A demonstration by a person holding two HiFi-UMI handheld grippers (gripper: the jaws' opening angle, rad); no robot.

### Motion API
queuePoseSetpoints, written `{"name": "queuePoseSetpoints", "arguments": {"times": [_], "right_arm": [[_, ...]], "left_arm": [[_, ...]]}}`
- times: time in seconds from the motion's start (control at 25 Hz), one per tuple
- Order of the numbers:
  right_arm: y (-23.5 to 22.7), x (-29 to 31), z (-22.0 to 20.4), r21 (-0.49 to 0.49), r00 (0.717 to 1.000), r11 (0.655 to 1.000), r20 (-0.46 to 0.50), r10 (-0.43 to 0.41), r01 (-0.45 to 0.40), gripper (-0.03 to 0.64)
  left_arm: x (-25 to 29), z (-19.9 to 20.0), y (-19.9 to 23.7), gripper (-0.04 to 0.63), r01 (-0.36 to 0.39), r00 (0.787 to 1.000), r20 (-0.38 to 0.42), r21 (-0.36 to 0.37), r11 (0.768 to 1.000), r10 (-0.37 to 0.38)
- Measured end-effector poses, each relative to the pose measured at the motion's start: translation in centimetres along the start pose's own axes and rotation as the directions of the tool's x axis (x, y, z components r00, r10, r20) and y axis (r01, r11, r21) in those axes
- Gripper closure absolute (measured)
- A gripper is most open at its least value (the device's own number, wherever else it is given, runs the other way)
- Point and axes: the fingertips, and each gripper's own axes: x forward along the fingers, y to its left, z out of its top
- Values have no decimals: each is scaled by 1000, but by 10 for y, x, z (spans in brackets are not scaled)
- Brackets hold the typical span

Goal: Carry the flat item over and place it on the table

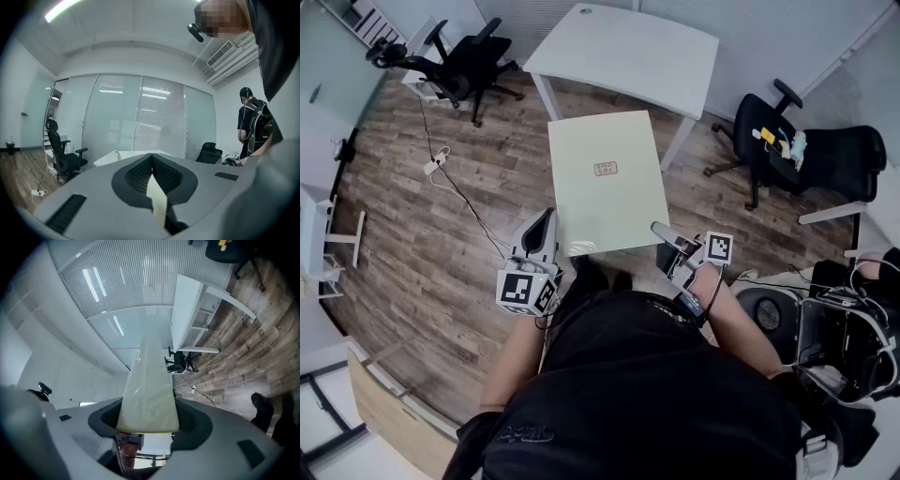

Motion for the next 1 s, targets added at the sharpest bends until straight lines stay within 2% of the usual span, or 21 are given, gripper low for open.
{"name": "queuePoseSetpoints", "arguments": {"times": [0.4,0.56,0.84,1.0], "right_arm": [[5,24,2,-44,1000,999,-10,17,-17,325],[-3,33,3,-29,1000,1000,-9,13,-13,325],[-11,90,15,-22,999,999,10,-33,33,325],[-15,129,28,-15,998,999,57,-39,40,325]], "left_arm": [[7,-1,9,580,15,1000,-3,-8,1000,-15],[11,-3,13,581,22,1000,0,-12,1000,-22],[26,11,67,580,45,999,6,-15,999,-45],[40,18,100,580,83,997,-2,-10,996,-83]]}}
